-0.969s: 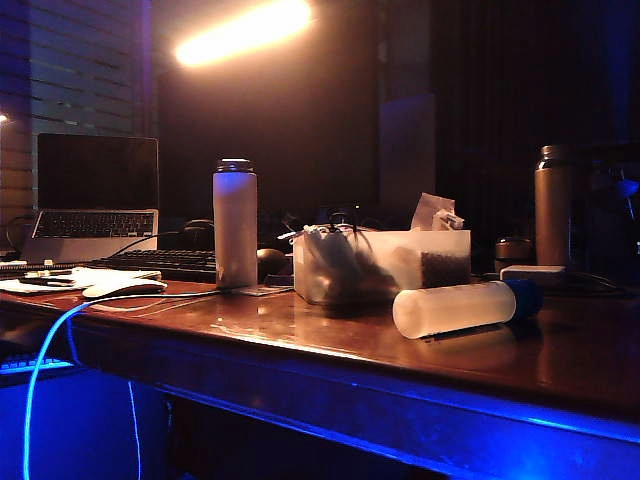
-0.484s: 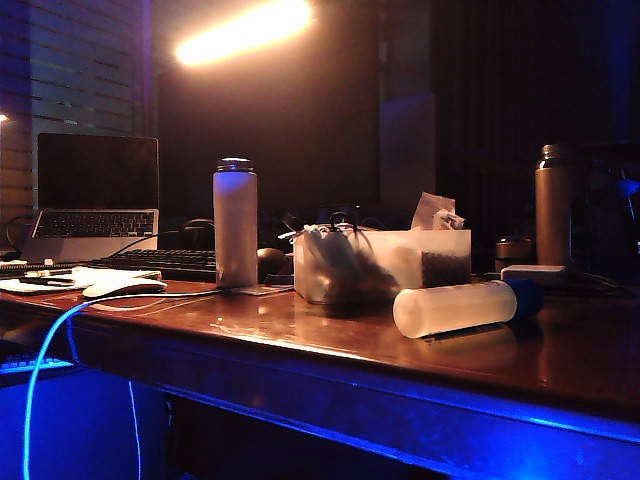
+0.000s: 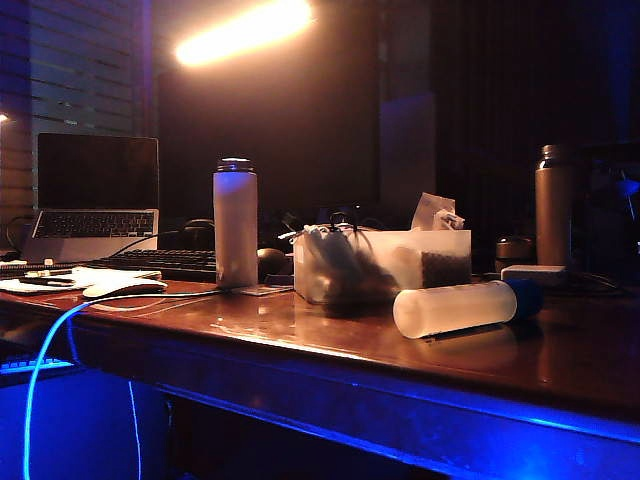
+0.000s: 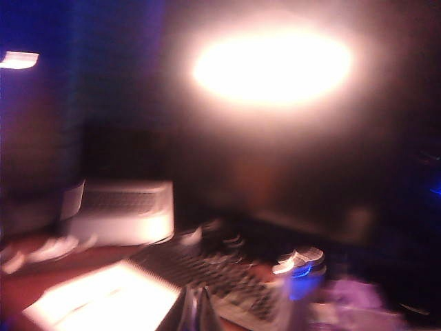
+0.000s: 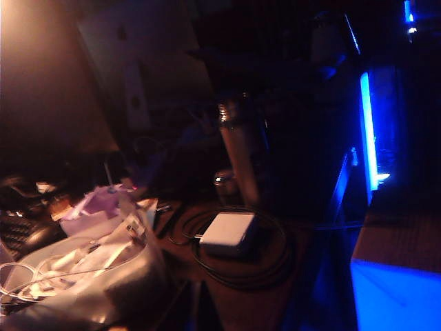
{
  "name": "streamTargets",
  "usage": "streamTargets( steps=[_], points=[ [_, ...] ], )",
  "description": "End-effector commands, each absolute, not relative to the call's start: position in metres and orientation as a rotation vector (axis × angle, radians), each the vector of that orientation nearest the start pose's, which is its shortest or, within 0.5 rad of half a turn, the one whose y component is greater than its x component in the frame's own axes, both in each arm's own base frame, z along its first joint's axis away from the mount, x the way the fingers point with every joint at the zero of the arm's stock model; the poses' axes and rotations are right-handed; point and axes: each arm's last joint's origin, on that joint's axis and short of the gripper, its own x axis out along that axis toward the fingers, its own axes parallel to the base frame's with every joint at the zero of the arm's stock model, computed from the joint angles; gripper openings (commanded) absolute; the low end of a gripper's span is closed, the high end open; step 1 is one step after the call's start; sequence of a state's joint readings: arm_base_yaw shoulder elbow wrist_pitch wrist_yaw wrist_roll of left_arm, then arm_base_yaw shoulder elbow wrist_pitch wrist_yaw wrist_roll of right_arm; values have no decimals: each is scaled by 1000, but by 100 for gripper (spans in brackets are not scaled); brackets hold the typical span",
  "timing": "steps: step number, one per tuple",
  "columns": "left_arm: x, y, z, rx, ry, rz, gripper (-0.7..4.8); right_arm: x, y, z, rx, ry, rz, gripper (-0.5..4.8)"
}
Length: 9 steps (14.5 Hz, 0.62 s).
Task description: Pick up the liquid glue and place it into the translucent box.
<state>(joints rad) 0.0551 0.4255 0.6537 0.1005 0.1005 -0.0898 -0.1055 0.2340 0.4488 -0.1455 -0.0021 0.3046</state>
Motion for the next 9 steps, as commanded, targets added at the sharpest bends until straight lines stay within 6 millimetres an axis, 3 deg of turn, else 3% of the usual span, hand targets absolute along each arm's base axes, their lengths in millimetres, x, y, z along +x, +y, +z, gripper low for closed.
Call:
streamTargets(
  steps=[1,2,4,7,9],
  points=[
    [136,-4,416,-37,-146,-344,20,112,-11,330,242,-51,-63,-5],
    [155,-5,435,-7,-56,-438,20,126,-11,347,204,-30,-26,-5],
    [185,-6,456,25,108,-474,21,159,-11,371,175,26,80,-5],
    [223,-19,464,-5,312,-545,21,215,-14,387,123,152,182,-5],
    [239,-50,461,107,373,-693,22,269,-17,386,67,266,270,-5]
  ],
)
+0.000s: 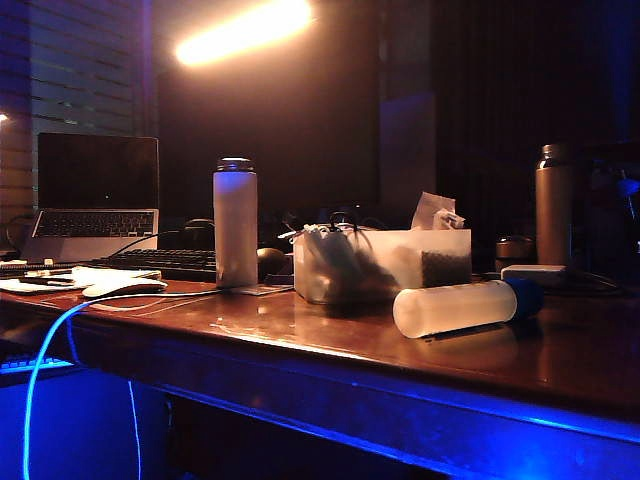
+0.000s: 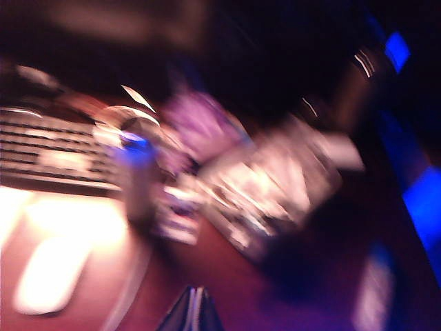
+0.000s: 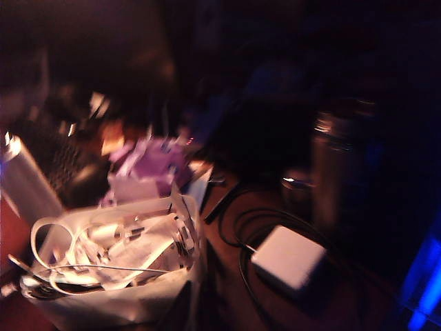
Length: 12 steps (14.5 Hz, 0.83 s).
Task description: Pick up the liquid glue and place it into the translucent box.
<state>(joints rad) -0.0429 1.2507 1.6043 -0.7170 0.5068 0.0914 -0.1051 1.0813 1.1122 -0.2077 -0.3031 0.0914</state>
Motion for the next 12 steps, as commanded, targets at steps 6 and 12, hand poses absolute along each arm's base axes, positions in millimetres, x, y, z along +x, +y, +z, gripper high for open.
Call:
streamTargets(
  steps=[6,12],
  points=[
    [261,-86,452,127,450,-770,22,334,19,360,-524,351,523,-5],
    [263,-86,456,117,405,-767,22,328,82,339,-981,410,666,-4]
  ],
)
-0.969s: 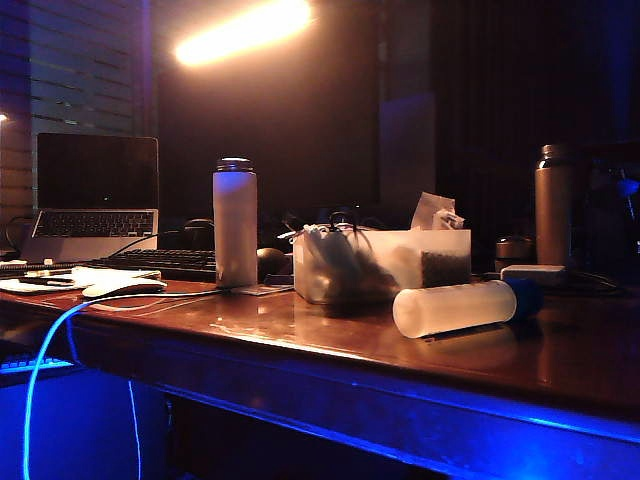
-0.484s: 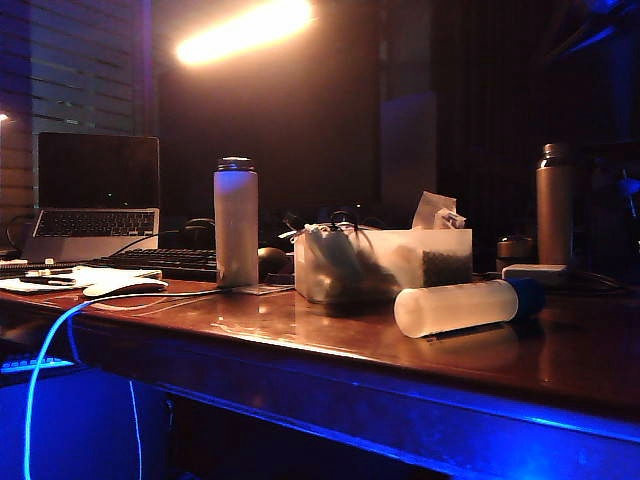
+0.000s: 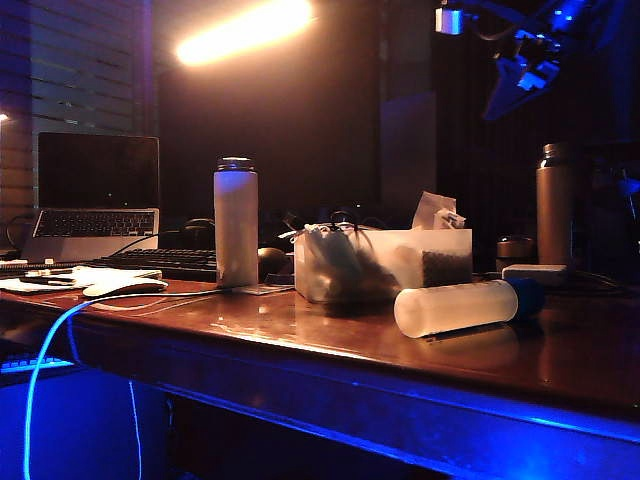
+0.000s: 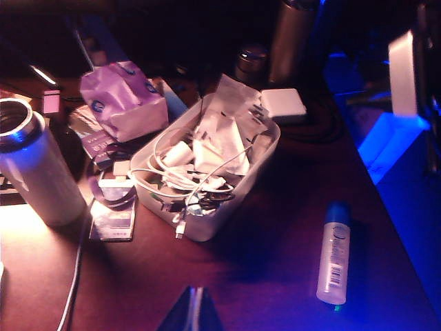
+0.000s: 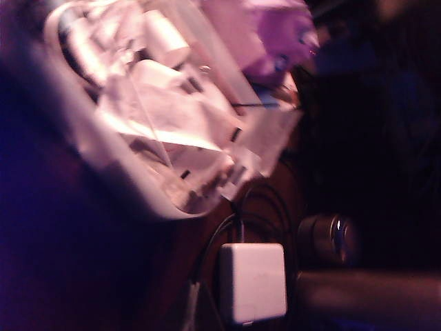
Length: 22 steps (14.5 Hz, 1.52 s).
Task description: Pick up the liquid glue and place it into the translucent box.
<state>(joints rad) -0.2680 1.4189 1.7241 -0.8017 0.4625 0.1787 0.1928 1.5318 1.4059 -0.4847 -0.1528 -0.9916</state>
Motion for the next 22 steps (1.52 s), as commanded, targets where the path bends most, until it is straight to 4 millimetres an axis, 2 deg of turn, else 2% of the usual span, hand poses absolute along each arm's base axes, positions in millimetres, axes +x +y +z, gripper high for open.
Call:
streamTargets(
  steps=[1,4,5,6,7,8,11,14,17,21,22],
  points=[
    [263,-86,456,117,405,-766,22,324,87,332,-981,465,713,-2],
    [264,-86,457,119,385,-766,22,307,85,307,-965,763,864,39],
    [264,-87,458,119,378,-768,22,305,84,301,-979,831,876,77],
    [264,-87,459,119,371,-769,22,306,83,296,-984,874,880,187],
    [264,-87,459,120,369,-769,22,308,84,292,-978,893,893,403],
    [264,-87,459,120,370,-769,22,310,85,288,-977,906,899,479],
    [264,-87,459,120,369,-769,22,316,92,274,-1024,912,973,479],
    [264,-87,459,120,367,-769,22,318,111,259,-1075,894,1099,479],
    [264,-87,459,119,368,-769,22,322,125,244,-1109,915,1129,479],
    [264,-87,459,120,367,-769,22,332,128,223,-1108,967,1146,478],
    [264,-87,459,119,367,-769,22,334,129,220,-1107,967,1145,442]
  ],
)
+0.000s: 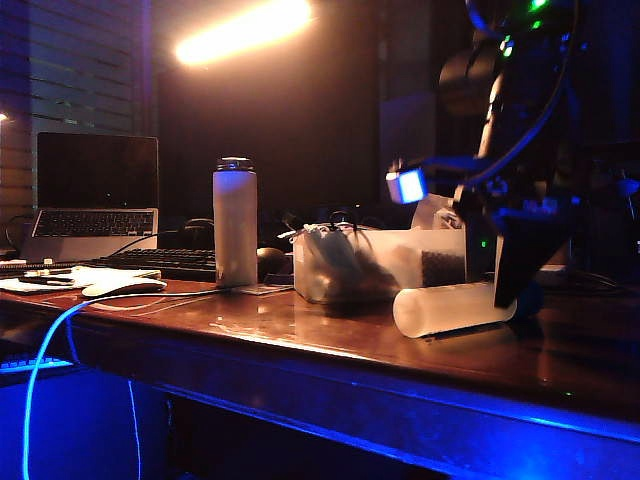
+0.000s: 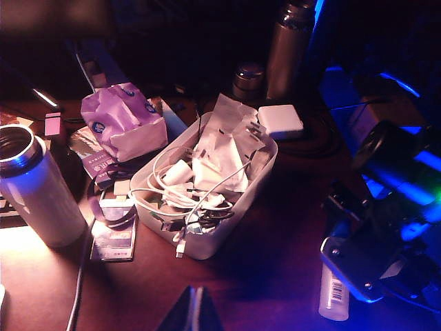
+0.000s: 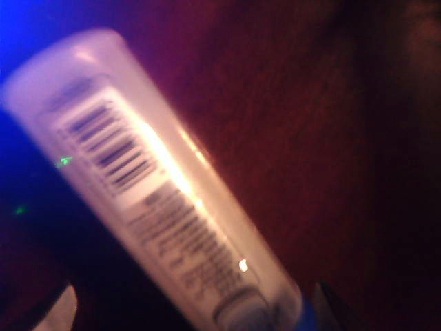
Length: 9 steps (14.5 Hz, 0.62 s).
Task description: Pick up the liquid glue and place it into the translucent box.
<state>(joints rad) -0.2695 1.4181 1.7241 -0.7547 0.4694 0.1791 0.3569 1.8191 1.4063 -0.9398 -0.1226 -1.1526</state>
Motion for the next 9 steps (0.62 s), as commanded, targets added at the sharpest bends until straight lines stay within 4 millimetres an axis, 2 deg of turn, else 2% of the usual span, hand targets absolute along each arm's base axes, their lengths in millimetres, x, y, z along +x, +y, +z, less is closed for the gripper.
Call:
streamTargets(
  steps=[1,4,5,9],
  points=[
    [264,-87,459,120,367,-769,22,336,129,218,-1109,964,1142,377],
    [264,-87,459,120,368,-769,22,337,130,217,-1118,959,1123,132],
    [264,-87,459,120,367,-769,22,337,130,217,-1117,960,1123,104],
    [264,-87,459,120,368,-769,22,338,130,218,-1100,957,1102,108]
  ],
)
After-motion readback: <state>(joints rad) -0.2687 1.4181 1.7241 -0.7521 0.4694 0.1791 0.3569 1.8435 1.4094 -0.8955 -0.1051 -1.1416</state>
